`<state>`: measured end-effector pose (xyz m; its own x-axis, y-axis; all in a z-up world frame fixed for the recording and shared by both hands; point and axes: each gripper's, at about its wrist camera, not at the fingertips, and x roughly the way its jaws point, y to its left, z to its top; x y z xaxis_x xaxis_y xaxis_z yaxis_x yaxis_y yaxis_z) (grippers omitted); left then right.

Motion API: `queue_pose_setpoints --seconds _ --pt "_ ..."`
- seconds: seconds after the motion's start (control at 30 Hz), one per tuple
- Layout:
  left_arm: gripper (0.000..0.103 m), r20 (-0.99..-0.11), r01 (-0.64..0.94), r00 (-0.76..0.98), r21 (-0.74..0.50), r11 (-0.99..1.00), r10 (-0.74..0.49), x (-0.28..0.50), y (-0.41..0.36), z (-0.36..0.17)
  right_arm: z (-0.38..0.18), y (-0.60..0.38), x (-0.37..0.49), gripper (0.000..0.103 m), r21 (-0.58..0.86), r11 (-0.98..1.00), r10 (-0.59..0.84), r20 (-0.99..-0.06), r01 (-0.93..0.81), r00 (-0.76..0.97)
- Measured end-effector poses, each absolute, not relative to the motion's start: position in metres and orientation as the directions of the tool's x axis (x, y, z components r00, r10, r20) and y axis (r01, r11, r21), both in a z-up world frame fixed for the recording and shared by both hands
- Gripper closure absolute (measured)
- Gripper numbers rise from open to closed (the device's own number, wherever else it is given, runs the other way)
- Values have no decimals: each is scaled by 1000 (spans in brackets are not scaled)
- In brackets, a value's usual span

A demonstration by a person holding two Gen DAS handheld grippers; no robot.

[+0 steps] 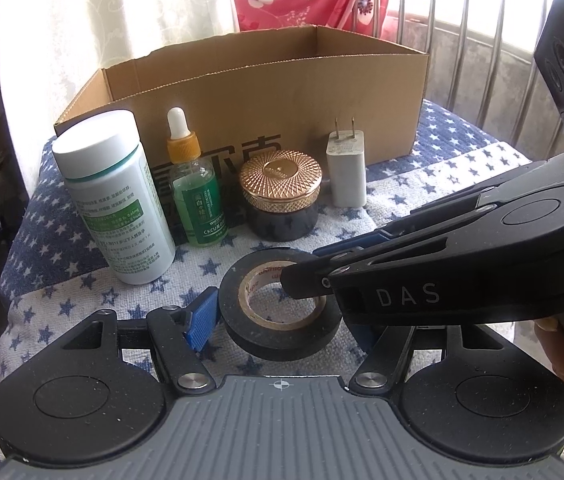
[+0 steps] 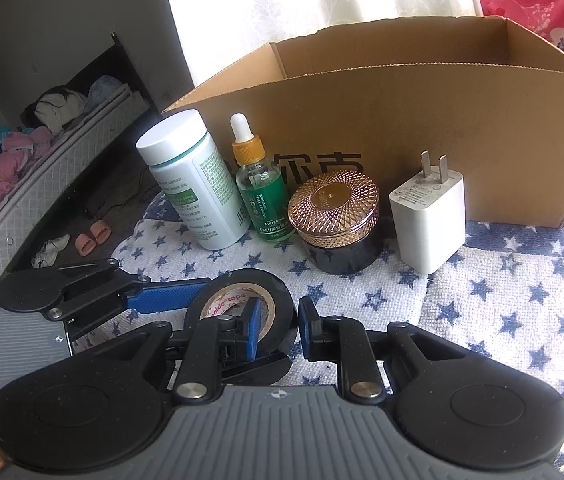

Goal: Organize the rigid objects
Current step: 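Close the right gripper firmly on the rim of the black tape roll, then lift the tape roll with the right gripper and carry it into the box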

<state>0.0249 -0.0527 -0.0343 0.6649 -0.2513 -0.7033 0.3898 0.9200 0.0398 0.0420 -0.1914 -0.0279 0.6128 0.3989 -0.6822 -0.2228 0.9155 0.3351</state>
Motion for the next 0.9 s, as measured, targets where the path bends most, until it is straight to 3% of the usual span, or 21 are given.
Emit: queue_pose_setpoints --seconds 0.5,0.9 --pt "37 -692 377 678 38 925 -248 18 -52 -29 -23 -188 35 81 314 920 389 -671 -234 631" --pt "37 -600 353 758 51 934 -254 -5 -44 1 12 -174 15 81 236 927 374 -613 -290 696"
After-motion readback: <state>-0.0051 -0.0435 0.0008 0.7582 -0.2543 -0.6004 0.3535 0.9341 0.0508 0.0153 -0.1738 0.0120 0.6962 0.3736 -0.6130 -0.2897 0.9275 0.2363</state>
